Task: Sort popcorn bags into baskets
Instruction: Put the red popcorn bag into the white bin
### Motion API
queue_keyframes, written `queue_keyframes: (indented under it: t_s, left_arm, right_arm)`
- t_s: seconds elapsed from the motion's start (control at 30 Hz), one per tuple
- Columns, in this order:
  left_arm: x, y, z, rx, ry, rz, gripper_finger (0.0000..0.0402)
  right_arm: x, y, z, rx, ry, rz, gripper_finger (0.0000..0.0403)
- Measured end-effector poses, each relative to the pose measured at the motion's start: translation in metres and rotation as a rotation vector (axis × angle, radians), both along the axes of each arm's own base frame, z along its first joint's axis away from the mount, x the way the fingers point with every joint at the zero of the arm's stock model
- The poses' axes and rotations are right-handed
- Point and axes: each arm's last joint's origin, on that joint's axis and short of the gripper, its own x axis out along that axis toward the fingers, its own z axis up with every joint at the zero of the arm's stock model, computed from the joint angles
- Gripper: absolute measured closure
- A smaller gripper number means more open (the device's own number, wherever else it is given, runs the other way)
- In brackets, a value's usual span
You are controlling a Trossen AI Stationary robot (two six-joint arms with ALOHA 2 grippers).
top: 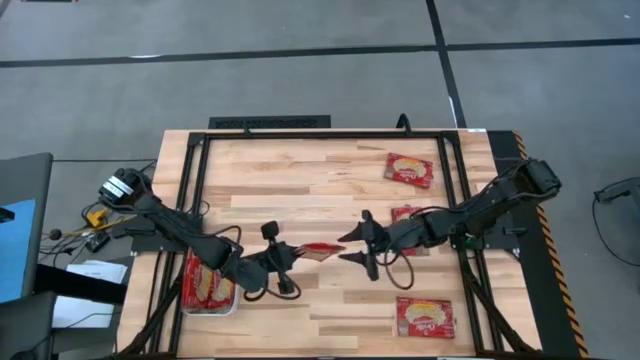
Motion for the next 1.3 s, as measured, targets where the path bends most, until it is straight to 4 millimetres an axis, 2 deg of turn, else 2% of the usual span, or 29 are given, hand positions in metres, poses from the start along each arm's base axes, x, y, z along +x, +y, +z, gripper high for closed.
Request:
queue_keyframes:
  t_s: [0.1,0.27,0.4,0.5,0.63,0.7,0.83,0.97,1.13,1.3]
  left_arm:
    - [0.000,-0.001,0.001,-0.006,-0.009,-0.001,0.0396]
    - [0.002,-0.001,0.004,-0.015,-0.041,-0.003,0.0395]
    - [0.003,-0.002,0.008,0.000,-0.068,-0.017,0.0395]
    - [0.004,-0.003,0.010,0.005,-0.074,-0.039,0.0394]
    - [0.004,-0.002,0.010,-0.014,-0.076,-0.039,0.0391]
    - [0.005,-0.001,0.010,-0.049,-0.091,-0.022,0.0381]
    - [0.005,0.006,0.013,-0.101,-0.089,-0.025,0.0335]
    - [0.004,0.018,0.028,-0.181,-0.107,-0.111,0.0271]
    - [0.026,0.048,0.033,-0.361,-0.092,-0.277,0.0205]
    - [0.052,0.071,0.031,-0.467,0.016,-0.372,0.0186]
  right_arm:
    - [0.001,-0.001,-0.002,0.008,-0.040,0.009,0.0163]
    - [0.008,-0.007,-0.018,-0.033,0.014,0.034,0.0169]
    - [0.013,-0.007,-0.028,-0.036,0.035,0.044,0.0191]
    - [0.015,-0.008,-0.031,-0.042,0.036,0.026,0.0234]
    - [0.014,-0.009,-0.028,-0.096,0.024,0.042,0.0354]
    - [0.012,-0.008,-0.024,-0.141,0.016,0.062,0.0381]
    - [0.011,-0.012,-0.020,-0.153,0.109,0.134,0.0381]
    - [0.012,-0.015,-0.019,-0.183,0.277,0.184,0.0385]
    - [0.019,-0.012,-0.005,-0.208,0.302,0.262,0.0384]
    - [0.023,-0.010,0.006,-0.231,0.319,0.291,0.0385]
